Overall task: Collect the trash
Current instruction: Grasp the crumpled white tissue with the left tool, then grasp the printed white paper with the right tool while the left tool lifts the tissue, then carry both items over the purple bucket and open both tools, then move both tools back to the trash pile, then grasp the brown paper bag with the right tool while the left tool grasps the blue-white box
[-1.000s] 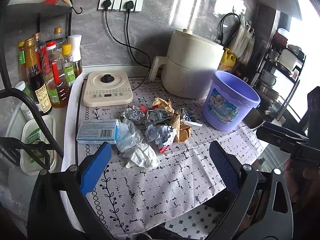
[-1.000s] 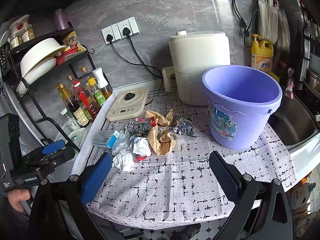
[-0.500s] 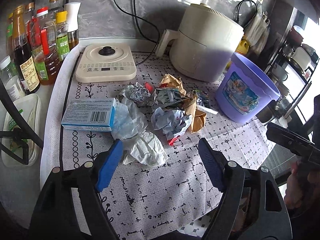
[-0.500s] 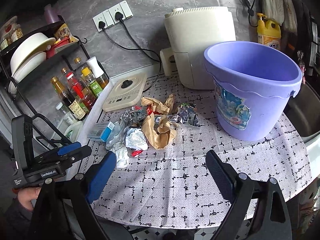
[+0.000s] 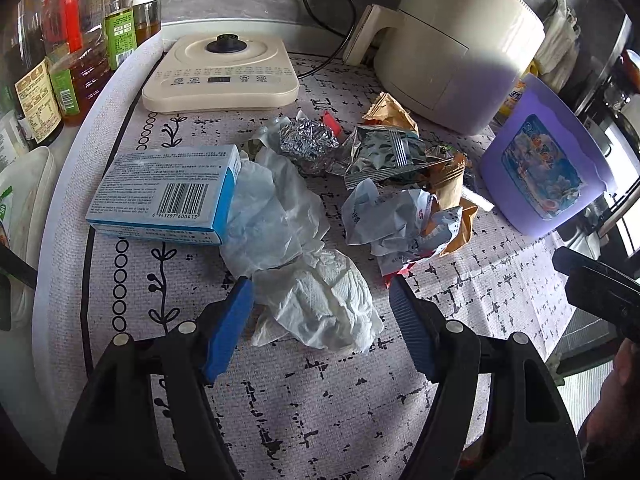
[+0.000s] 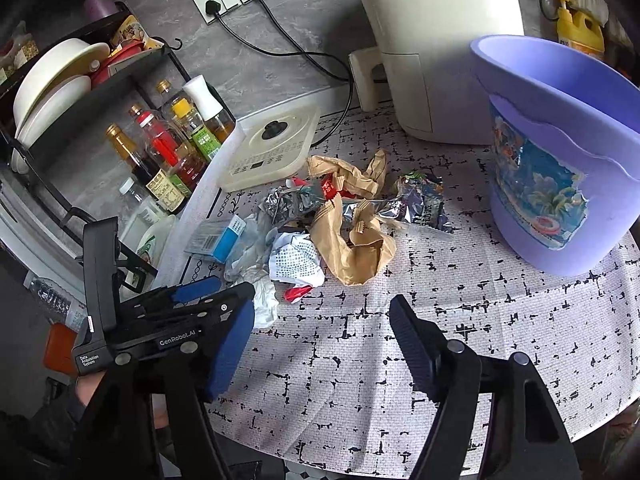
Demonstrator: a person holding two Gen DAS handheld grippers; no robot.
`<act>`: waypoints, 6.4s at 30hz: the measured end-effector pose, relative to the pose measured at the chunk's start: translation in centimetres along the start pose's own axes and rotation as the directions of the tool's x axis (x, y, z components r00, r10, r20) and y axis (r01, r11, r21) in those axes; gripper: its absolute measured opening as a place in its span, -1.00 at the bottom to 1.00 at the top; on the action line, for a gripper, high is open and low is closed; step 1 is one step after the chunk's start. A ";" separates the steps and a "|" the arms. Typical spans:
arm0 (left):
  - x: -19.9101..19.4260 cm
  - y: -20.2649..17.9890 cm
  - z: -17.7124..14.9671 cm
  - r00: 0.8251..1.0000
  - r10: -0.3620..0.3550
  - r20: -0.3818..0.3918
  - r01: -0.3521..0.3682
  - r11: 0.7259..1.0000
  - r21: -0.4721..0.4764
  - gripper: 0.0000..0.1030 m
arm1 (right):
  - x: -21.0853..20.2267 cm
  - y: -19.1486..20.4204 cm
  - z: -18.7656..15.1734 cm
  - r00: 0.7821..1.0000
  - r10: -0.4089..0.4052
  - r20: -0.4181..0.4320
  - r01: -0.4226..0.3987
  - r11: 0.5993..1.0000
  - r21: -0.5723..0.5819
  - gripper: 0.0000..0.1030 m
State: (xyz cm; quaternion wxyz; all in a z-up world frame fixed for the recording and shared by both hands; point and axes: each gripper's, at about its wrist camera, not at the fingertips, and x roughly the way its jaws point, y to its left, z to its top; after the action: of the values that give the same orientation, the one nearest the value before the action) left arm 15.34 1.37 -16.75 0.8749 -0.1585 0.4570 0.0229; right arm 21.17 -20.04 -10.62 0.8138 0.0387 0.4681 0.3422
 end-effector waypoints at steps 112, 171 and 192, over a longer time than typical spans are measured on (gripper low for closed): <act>-6.5 -28.0 12.8 0.947 -0.106 0.304 0.013 0.956 0.292 -0.75 | -19.7 -22.6 11.1 0.906 -0.134 0.402 0.120 0.991 0.059 0.33; -7.1 0.2 2.9 0.938 0.316 0.144 -0.270 0.924 -0.271 0.88 | 5.3 -0.7 5.9 0.991 0.070 -0.111 -0.101 0.945 -0.310 0.18; -3.0 3.5 5.2 0.940 0.335 0.066 -0.278 0.861 -0.425 0.88 | 5.9 -0.8 10.3 0.967 0.194 -0.163 -0.239 0.914 -0.328 -0.93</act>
State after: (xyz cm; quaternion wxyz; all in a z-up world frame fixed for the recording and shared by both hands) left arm 17.02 6.58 -12.51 0.8366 -0.2616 0.3997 0.2682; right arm 31.67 -14.53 -9.52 0.7334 -0.0750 0.4445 0.5088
